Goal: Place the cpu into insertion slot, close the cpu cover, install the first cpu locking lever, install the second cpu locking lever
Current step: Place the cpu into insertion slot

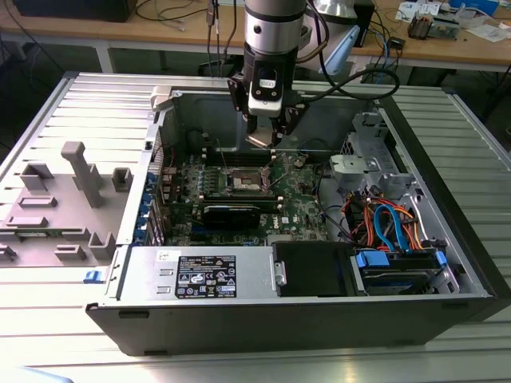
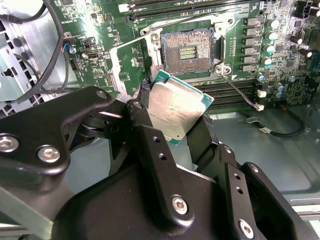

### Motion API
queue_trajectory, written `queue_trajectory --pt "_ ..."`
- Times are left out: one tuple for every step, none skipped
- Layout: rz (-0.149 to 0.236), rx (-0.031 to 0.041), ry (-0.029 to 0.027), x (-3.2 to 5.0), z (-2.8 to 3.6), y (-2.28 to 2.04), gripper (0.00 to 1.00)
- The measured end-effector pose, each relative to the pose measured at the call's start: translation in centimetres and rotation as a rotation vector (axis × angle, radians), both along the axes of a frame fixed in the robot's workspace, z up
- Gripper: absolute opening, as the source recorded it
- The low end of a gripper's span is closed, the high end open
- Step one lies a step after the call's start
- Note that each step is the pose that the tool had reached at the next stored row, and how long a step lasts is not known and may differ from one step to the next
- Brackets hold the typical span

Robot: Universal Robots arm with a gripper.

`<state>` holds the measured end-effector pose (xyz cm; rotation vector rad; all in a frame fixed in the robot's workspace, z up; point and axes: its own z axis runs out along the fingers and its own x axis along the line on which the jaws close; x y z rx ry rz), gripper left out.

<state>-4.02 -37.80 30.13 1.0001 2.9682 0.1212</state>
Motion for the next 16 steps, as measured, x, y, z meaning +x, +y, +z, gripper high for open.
queue_trajectory --pt "0.000 -0.0001 0.0000 0.00 0.00 0.00 0.55" --pt "-0.001 -0.0001 0.0000 0.00 0.00 0.00 0.55" --pt "-0.001 -0.0001 0.0000 0.00 0.00 0.00 0.55" --pt "-0.001 -0.0001 0.0000 0.00 -0.01 0.00 0.55" --pt "-0.002 -0.0001 0.0000 0.00 -0.01 0.00 0.55" --pt "-0.002 -0.0001 0.0000 0.00 -0.01 0.00 0.55" --pt "-0.003 -0.0001 0.0000 0.00 -0.01 0.00 0.55" --pt "-0.003 -0.0001 0.0000 0.00 -0.02 0.00 0.55" --pt "-0.003 -0.0001 0.0000 0.00 -0.02 0.00 0.55" --pt "-0.003 -0.0001 0.0000 0.00 -0.02 0.00 0.55" --pt "-0.004 -0.0001 0.0000 0.00 -0.02 0.00 0.55" --pt "-0.004 -0.0001 0.0000 0.00 -0.02 0.00 0.55" --pt "-0.005 -0.0001 0.0000 0.00 -0.02 0.00 0.55" --pt "-0.005 -0.0001 0.0000 0.00 -0.03 0.00 0.55" --pt "-0.006 -0.0001 0.0000 0.00 -0.03 0.00 0.55" --pt "-0.006 -0.0001 0.0000 0.00 -0.03 0.00 0.55"
